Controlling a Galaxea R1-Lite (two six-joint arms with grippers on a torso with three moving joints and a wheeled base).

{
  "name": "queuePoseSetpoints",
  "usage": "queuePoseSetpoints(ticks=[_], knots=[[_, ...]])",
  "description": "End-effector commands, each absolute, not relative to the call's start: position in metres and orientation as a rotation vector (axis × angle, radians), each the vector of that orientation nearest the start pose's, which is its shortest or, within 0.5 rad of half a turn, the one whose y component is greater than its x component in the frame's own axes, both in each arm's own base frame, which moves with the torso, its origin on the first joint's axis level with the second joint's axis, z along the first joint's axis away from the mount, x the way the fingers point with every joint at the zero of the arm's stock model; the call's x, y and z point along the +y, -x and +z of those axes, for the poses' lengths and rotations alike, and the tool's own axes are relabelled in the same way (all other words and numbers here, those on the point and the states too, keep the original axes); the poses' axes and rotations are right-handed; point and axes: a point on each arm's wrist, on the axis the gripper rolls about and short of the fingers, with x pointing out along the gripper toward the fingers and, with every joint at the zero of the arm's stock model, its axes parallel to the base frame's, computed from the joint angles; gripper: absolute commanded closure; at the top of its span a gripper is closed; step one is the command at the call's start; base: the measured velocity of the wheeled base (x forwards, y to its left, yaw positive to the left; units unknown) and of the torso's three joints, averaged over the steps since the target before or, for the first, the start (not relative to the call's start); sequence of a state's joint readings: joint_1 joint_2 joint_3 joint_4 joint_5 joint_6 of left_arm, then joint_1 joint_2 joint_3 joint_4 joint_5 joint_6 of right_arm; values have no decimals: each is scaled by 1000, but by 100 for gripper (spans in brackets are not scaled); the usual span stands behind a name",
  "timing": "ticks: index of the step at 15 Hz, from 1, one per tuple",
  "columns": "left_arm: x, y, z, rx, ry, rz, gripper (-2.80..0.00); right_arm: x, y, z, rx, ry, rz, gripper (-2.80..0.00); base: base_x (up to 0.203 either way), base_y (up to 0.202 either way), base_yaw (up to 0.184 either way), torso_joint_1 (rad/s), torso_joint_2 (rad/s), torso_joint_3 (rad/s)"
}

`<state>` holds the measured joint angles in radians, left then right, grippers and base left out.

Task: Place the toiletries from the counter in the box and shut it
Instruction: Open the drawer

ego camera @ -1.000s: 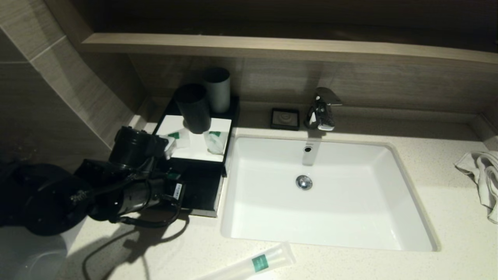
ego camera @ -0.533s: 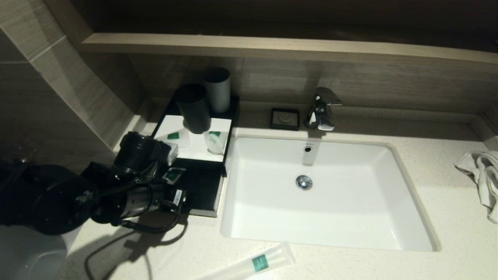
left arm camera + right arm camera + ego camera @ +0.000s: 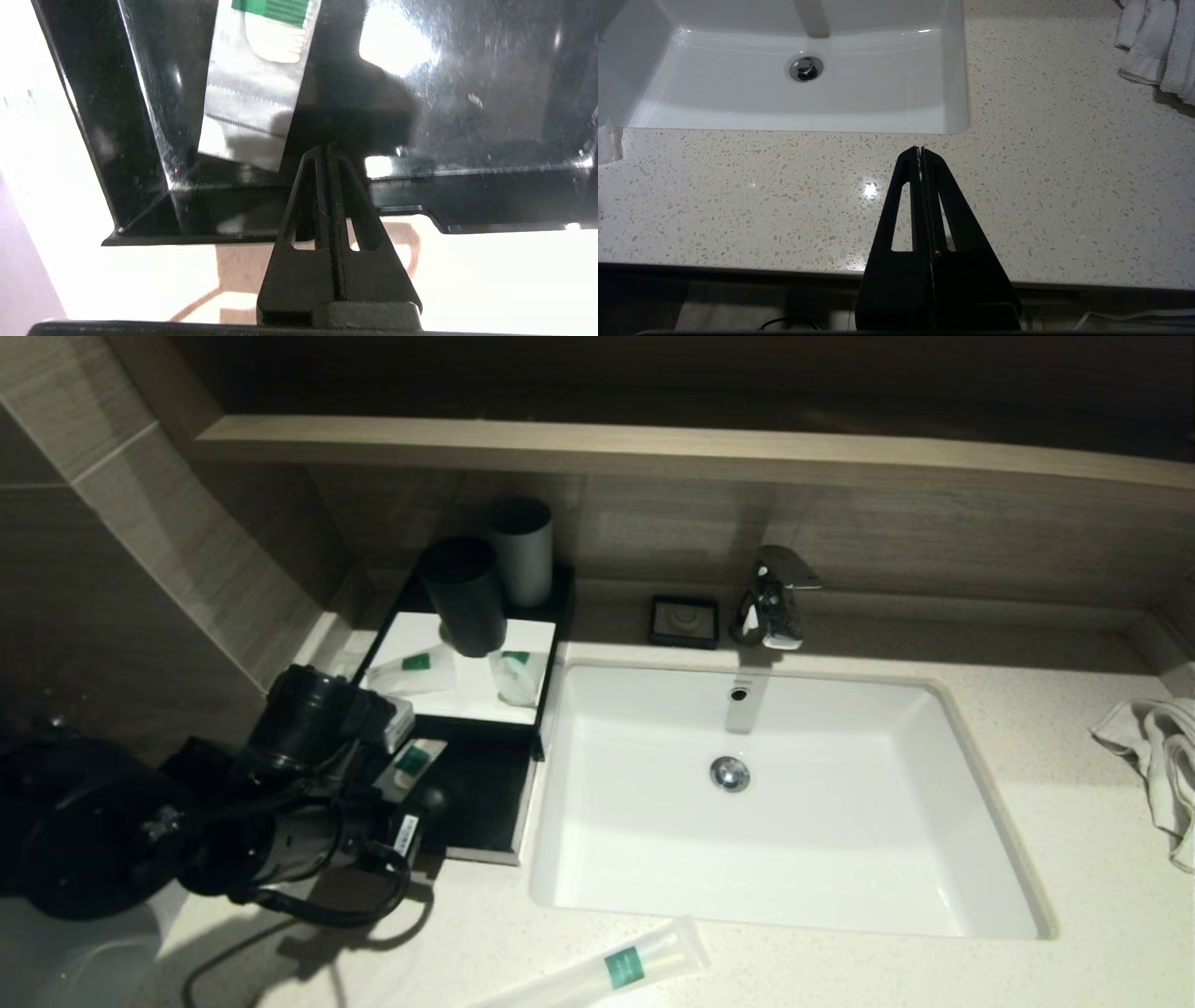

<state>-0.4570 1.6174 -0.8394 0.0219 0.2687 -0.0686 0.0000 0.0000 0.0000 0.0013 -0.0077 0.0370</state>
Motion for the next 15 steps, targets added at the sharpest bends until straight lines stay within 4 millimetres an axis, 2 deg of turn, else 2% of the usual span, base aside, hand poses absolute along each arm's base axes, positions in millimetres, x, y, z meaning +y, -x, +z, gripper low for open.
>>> queuePoseSetpoints(ticks=[1, 15], knots=[[-108, -231, 163, 754, -220, -152, 0, 0, 23, 75, 1, -38, -8, 0, 0, 0, 0, 0, 0, 0], [-101, -205, 155, 795, -231, -166, 0, 0, 23, 75, 1, -38, -9, 0, 0, 0, 0, 0, 0, 0]])
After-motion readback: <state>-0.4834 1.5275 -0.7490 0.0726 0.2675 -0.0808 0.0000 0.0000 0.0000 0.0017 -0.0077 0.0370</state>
